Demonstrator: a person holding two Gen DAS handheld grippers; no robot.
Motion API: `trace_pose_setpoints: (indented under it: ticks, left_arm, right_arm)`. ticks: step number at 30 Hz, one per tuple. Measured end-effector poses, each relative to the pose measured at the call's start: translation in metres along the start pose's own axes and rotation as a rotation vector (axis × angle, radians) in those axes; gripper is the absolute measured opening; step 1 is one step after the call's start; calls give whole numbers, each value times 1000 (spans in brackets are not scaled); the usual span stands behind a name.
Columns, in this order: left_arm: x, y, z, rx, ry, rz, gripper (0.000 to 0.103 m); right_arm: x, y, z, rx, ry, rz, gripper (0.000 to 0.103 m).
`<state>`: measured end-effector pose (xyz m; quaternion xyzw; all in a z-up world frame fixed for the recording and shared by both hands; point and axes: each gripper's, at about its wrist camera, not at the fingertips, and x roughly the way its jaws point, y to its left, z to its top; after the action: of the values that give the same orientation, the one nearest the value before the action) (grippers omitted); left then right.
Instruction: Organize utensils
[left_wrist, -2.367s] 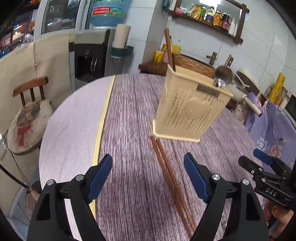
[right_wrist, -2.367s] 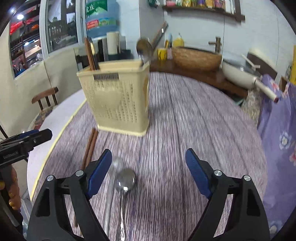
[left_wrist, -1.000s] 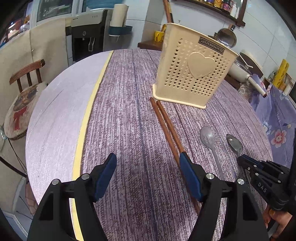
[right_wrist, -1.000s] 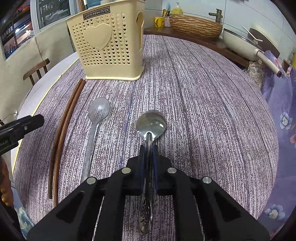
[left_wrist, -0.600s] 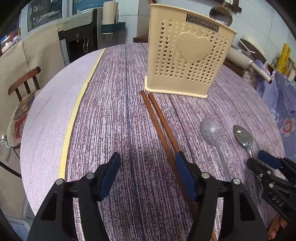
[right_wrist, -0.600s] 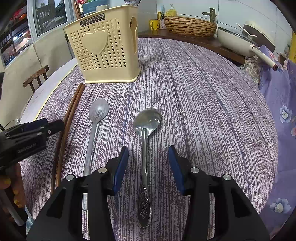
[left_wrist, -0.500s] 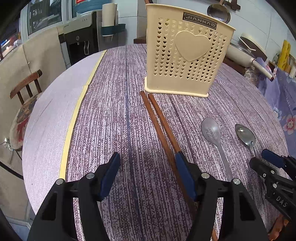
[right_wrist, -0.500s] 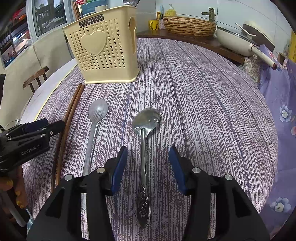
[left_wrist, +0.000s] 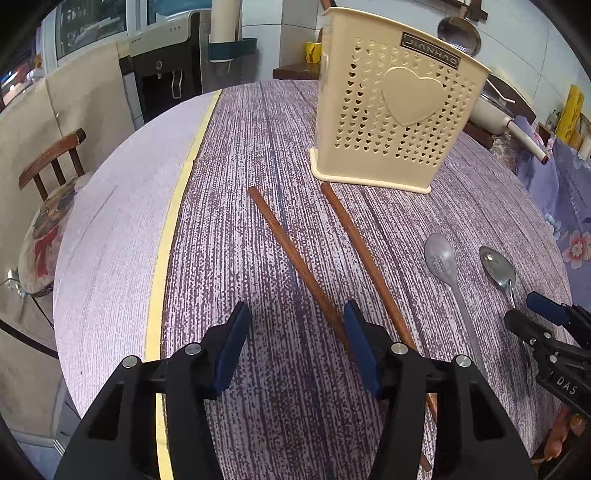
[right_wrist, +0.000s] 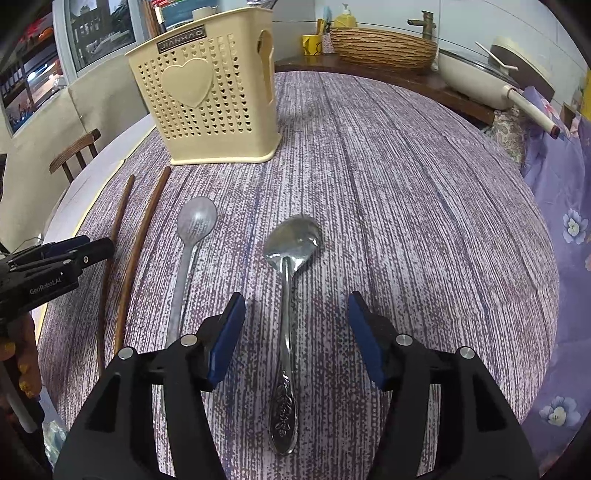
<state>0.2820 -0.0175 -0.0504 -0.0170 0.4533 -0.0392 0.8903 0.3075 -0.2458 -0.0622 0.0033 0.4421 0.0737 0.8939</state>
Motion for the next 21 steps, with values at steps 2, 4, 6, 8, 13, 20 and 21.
trace_pose_setpoints:
  ticks: [2, 4, 6, 8, 13, 20, 21]
  left_arm:
    - [2, 4, 4, -22, 5, -15, 54]
    - [3, 9, 8, -53, 5, -18, 54]
    - [5, 14, 13, -79, 8, -14, 55]
    - [9, 19, 18, -107, 18, -5, 57]
    - [19, 18, 34, -121, 23, 15, 57]
    - [29, 13, 45, -92, 26, 73, 52]
    - [30, 14, 46, -97, 27, 76, 49]
  right_arm:
    - [2, 3, 5, -17, 5, -19, 58]
    - [5, 4, 9, -20, 14, -27, 58]
    - [8, 3, 13, -17, 25, -25, 58]
    - [10, 3, 16, -11, 36, -24, 58]
    - [17, 7, 18, -16, 60, -18, 58]
    - [23, 9, 26, -21, 66, -44, 58]
    - [25, 10, 28, -21, 67, -46, 58]
